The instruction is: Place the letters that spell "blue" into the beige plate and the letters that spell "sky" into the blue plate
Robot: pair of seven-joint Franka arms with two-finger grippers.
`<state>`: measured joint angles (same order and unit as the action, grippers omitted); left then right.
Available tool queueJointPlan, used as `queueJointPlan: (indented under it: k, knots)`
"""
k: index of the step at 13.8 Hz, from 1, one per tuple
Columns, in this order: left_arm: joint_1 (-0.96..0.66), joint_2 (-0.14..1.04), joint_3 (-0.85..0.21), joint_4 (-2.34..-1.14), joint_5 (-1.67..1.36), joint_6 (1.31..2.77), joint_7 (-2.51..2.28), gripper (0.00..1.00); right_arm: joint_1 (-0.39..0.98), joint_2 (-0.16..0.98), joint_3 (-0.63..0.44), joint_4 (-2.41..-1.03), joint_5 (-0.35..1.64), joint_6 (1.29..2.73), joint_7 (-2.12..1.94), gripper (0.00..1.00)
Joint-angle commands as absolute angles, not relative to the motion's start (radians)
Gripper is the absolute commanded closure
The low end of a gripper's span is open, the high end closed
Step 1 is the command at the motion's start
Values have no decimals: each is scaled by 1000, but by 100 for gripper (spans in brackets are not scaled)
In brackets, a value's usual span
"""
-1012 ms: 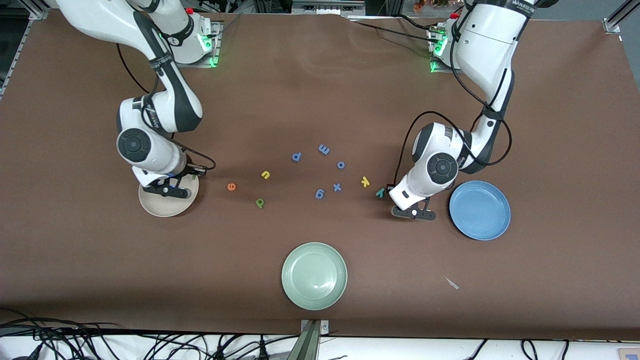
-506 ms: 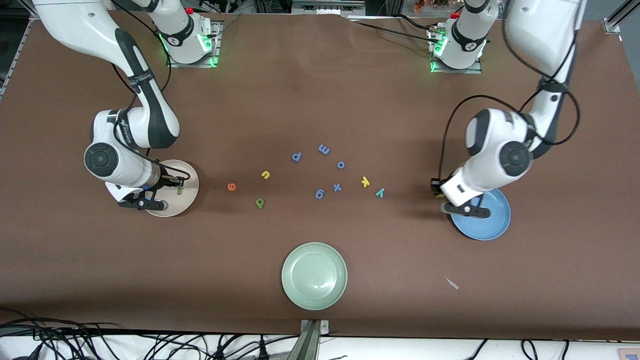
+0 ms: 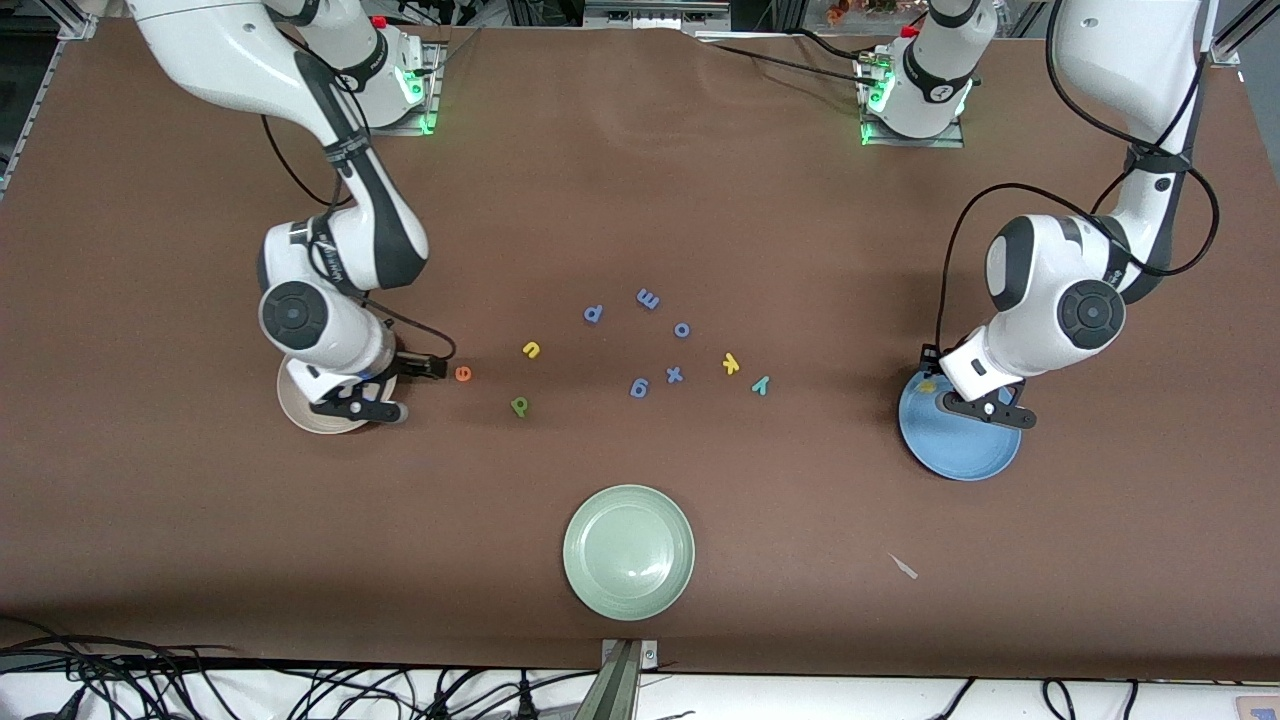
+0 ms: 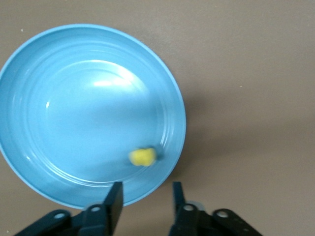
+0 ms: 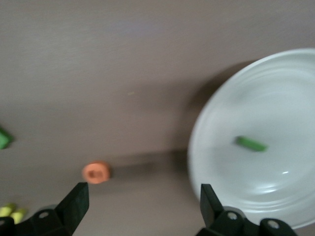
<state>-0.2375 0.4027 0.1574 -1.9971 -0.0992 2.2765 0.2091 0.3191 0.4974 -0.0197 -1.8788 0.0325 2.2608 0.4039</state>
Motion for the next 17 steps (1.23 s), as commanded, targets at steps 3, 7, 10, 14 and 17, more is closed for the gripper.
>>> queueJointPlan:
  k: [3,7,10,14,17]
  knots:
    - [-293,394,147,-1988,-121,2299,148,10,394,541,-26,-1894,77,2336,469,0]
    - [-445,440,144,-1916,-213,2327,-34,10,411,563,-26,-1921,75,2422,469,0]
    - [-526,552,141,-1823,-302,2347,-119,13,411,578,-26,-1928,75,2424,465,0]
    - [-580,644,143,-1717,-290,2365,-244,13,410,586,-26,-1944,75,2433,453,10]
    - [-584,661,143,-1718,-290,2368,-248,13,405,586,-26,-1940,77,2433,463,39]
